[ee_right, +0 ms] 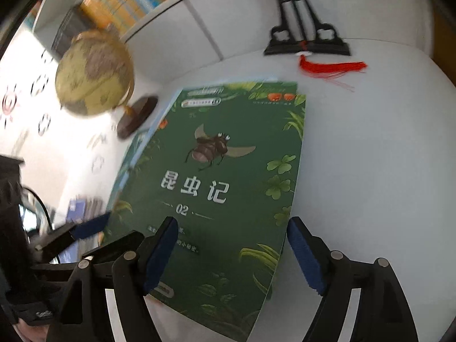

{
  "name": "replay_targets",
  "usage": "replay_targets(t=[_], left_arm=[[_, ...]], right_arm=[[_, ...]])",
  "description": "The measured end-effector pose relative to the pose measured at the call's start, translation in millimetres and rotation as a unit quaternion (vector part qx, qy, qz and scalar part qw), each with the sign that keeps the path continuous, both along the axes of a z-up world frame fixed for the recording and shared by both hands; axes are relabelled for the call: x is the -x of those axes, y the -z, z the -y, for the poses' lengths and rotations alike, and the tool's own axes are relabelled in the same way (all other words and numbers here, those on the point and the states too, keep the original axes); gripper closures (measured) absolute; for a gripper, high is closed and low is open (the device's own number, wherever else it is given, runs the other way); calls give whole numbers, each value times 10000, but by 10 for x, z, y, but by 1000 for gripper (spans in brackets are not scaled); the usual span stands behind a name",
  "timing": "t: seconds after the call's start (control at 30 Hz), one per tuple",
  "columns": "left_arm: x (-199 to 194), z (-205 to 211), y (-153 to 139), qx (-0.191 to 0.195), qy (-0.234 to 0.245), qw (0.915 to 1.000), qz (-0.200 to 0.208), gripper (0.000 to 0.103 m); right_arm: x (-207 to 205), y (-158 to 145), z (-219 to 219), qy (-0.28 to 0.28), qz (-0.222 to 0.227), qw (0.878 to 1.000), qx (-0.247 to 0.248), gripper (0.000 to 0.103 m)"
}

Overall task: Organize books
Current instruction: 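Grasp the green beetle-cover book's edge with both grippers and lift it, then carry the green beetle-cover book over and lower it onto the blue book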

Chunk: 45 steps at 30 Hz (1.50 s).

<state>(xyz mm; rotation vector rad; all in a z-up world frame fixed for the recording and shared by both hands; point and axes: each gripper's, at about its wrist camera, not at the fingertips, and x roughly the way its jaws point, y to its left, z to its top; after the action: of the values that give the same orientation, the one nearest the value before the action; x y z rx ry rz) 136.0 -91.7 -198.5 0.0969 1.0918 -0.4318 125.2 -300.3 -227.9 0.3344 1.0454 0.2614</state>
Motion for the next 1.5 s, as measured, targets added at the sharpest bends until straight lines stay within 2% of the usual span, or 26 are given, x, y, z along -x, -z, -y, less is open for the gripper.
replay_targets(t=[0.07,0.17,0.23,0.27,0.3,0.43,0.5,0.6,0.63,0.73,0.8,0.83,0.9,0.97,1.0,1.07,1.1,1.23,1.33,1.37,1.4,1.47,1.5], left_arm=[[121,-59,-1,21,-60,9998,-162,39],[273,-183,32,111,38,9990,-430,39],[215,-249,71,208,108,9986,-470,39],[162,-271,78,140,0,9990,-435,39],[86,-296,78,115,-150,9990,-401,39],[-198,-390,39,831,-498,9943,-438,39],[-266,-373,88,848,-622,9929,-563,39],[-252,-305,202,920,-511,9915,-764,39],[-198,-296,194,931,-488,9925,-629,39],[-62,-288,198,1109,-335,9912,-636,39],[-9,-311,195,1174,-376,9905,-608,44],[11,-340,192,1192,-441,9902,-571,49],[30,-427,185,1272,-594,9887,-531,58],[17,-524,186,1315,-778,9871,-476,58],[14,-566,204,1282,-805,9873,-490,58],[1,-632,211,1333,-754,9872,-458,59],[-11,-664,211,1365,-758,9865,-488,59],[-39,-739,195,1279,-772,9875,-504,59],[-47,-835,181,1211,-856,9874,-549,60],[-49,-869,176,1200,-861,9874,-559,61],[-47,-910,163,1276,-846,9865,-582,61],[-49,-982,142,1536,-840,9826,-628,61],[-56,-1012,138,1604,-876,9810,-644,60]], right_arm=[[79,7,-23,-223,-71,9997,33,22],[218,19,-17,-595,-70,9978,-297,17],[268,31,24,-825,39,9956,-453,17],[276,46,86,-915,86,9939,-607,18],[279,73,156,-849,52,9937,-732,18],[272,130,390,-482,-78,9906,-1280,19],[290,154,405,-428,-67,9894,-1384,19],[332,181,338,-602,-174,9850,-1608,18],[341,184,315,-675,-245,9836,-1655,18],[414,151,277,-689,-281,9848,-1570,18],[460,157,308,-622,-251,9827,-1727,19],[473,174,326,-577,-274,9809,-1838,21],[478,182,317,-433,-326,9835,-1724,41],[568,140,355,-381,-216,9833,-1764,48],[602,106,373,-437,-111,9799,-1945,50],[710,-4,408,-721,186,9639,-2556,54],[726,-30,394,-790,205,9618,-2613,55],[690,37,278,-719,20,9674,-2428,55],[678,82,240,-534,48,9650,-2568,55],[688,69,228,-545,111,9619,-2675,60],[694,30,220,-639,220,9566,-2833,70],[717,-110,149,-915,502,9450,-3100,79],[712,-163,100,-970,593,9443,-3088,79]])
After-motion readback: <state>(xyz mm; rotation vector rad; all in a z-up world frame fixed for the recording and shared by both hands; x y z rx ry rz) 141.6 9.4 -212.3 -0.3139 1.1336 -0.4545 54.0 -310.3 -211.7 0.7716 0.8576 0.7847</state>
